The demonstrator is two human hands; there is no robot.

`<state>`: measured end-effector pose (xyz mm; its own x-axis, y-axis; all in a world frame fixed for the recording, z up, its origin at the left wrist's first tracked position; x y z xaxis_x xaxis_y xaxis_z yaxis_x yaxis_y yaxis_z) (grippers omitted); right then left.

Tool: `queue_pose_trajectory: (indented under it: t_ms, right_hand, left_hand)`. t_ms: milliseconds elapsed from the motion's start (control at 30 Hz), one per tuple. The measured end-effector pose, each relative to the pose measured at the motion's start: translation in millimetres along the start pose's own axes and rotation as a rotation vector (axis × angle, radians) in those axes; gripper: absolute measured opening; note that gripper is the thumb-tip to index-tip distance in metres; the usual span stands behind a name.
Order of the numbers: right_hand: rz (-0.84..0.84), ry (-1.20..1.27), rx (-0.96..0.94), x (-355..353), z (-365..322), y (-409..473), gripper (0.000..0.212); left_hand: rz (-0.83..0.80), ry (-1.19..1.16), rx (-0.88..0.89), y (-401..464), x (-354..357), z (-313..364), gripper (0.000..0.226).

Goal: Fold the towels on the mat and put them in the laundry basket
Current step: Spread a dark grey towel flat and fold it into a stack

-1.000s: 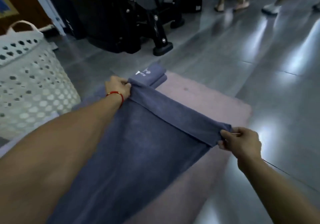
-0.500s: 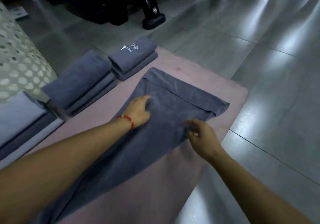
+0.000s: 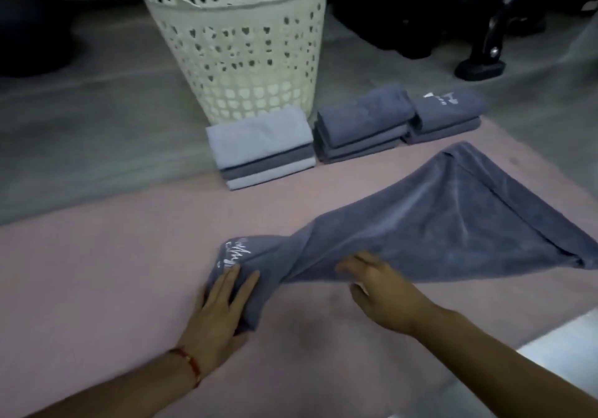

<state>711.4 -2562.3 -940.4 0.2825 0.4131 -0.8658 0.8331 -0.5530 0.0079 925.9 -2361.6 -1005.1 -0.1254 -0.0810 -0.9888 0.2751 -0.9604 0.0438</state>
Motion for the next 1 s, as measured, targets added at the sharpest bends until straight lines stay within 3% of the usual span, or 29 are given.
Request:
queue_pose_trajectory:
  t_ms: [67, 167, 200, 300, 400, 467, 600, 667, 733, 800, 833, 933, 1000]
  right_hand:
    - [-0.030, -0.015, -0.062, 18, -35, 15, 0.052]
    - [-0.042, -0.067, -0.060, 38, -76, 34, 0.052]
    - [-0.035, -0.079, -0.055, 44, -85, 38, 0.053]
    - [-0.004, -0.108, -0.103, 54, -108, 43, 0.062]
    - [0.096, -0.159, -0.126, 47, -119, 67, 0.034]
    - [0.156, -0.195, -0.099, 31, -124, 88, 0.020]
    - [0.300, -0.318, -0.137, 0, -131, 133, 0.025]
    - [0.307, -0.193, -0.077, 3, -128, 157, 0.031]
    - [0.159, 0.029, -0.042, 24, -127, 173, 0.054]
    - [-0.049, 0.006, -0.071, 56, -126, 169, 0.071]
    - [-0.090, -0.067, -0.124, 70, -127, 160, 0.066]
    - [0.027, -0.260, -0.269, 91, -137, 110, 0.038]
    - [0.076, -0.337, -0.233, 103, -140, 74, 0.048]
  left_hand:
    - [0.041, -0.171, -0.060, 9, -1, -12, 0.109]
    - [0.061, -0.489, -0.312, 29, -35, -19, 0.042]
    - [0.044, -0.593, -0.408, 36, -53, -19, 0.029]
    - [0.003, -0.955, -0.559, 58, -101, -34, 0.031]
    - [0.109, -1.226, -0.738, 68, -126, -73, 0.028]
    - [0.206, -1.246, -0.885, 62, -122, -100, 0.024]
    - [0.298, -1.278, -1.075, 26, -90, -122, 0.018]
    - [0.464, -1.356, -1.152, 4, -85, -131, 0.015]
    - [0.558, -1.378, -1.218, -16, -80, -137, 0.009]
    - [0.495, -1.233, -1.238, -34, -68, -136, 0.007]
    - [0.437, -1.133, -1.207, -40, -60, -132, 0.007]
    - [0.261, -0.994, -1.091, -48, -39, -100, 0.025]
    - [0.212, -0.915, -1.016, -42, -32, -77, 0.024]
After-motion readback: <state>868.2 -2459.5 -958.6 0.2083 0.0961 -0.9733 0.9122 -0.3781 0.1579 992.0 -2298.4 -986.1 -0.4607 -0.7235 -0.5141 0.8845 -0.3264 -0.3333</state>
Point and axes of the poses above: each hand's wrist, its own y-axis towards the middle knuckle, its own x-axis out of the palm, z = x × y, the point moved 6 cm from there along y, towards the middle knuckle, and after that the axes turned 11 degrees about z, right-handed, at the moved point
